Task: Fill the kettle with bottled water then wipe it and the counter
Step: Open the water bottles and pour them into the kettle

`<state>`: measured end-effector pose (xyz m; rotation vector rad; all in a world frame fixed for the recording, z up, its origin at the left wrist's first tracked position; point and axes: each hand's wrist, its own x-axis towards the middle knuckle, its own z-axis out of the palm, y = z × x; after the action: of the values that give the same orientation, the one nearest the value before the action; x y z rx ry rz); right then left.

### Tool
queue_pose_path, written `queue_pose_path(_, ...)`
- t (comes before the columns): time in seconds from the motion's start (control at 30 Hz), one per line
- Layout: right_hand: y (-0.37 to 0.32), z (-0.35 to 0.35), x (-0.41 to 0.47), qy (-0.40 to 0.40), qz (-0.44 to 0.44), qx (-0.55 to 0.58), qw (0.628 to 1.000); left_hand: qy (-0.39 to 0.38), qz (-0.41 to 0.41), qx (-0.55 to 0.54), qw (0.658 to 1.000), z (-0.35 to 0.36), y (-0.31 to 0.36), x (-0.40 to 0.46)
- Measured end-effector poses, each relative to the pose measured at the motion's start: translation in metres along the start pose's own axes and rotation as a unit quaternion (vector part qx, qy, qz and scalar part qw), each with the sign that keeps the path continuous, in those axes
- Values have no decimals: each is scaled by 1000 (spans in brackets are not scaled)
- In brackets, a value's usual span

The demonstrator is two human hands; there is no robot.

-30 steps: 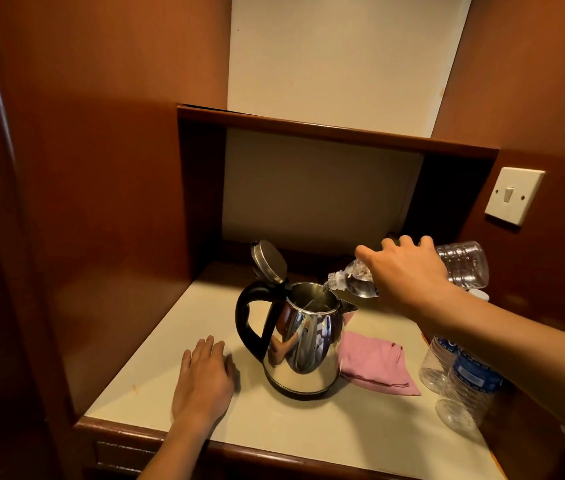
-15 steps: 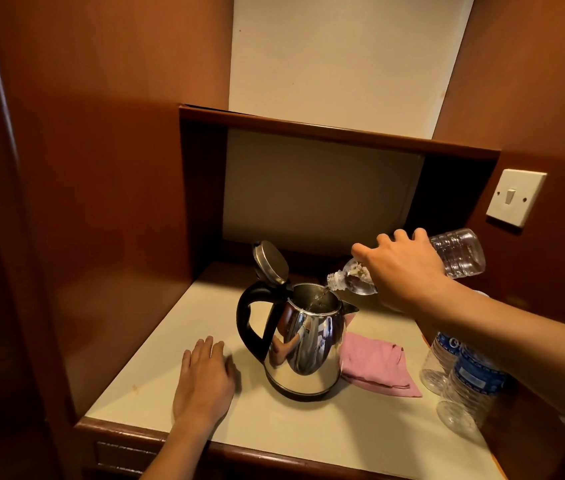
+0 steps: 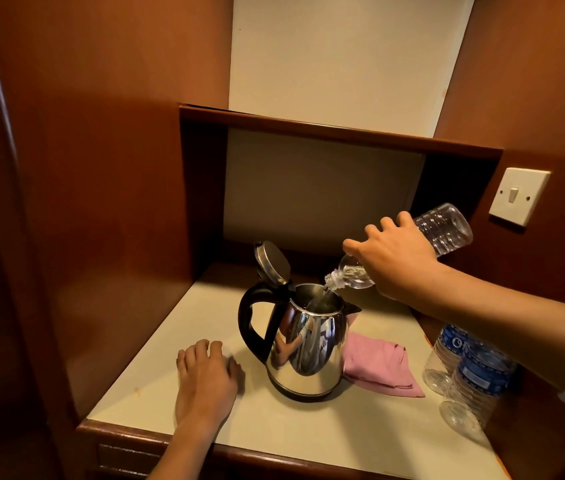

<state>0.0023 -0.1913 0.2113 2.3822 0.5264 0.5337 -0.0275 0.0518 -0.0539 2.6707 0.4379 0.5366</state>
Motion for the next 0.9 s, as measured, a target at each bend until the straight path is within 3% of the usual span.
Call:
queue_pose_path(0.63, -6, -13, 44, 47, -120, -148, 981, 35, 5, 17, 999, 6, -1, -1)
queue_pose_path(0.77, -3, -9, 41, 35, -76, -107, 991, 34, 5, 18, 999, 6, 0, -1)
queue_pose_path(0.9, -1, 6, 23, 41, 36, 24, 998, 37, 10, 16, 999, 7, -1, -1)
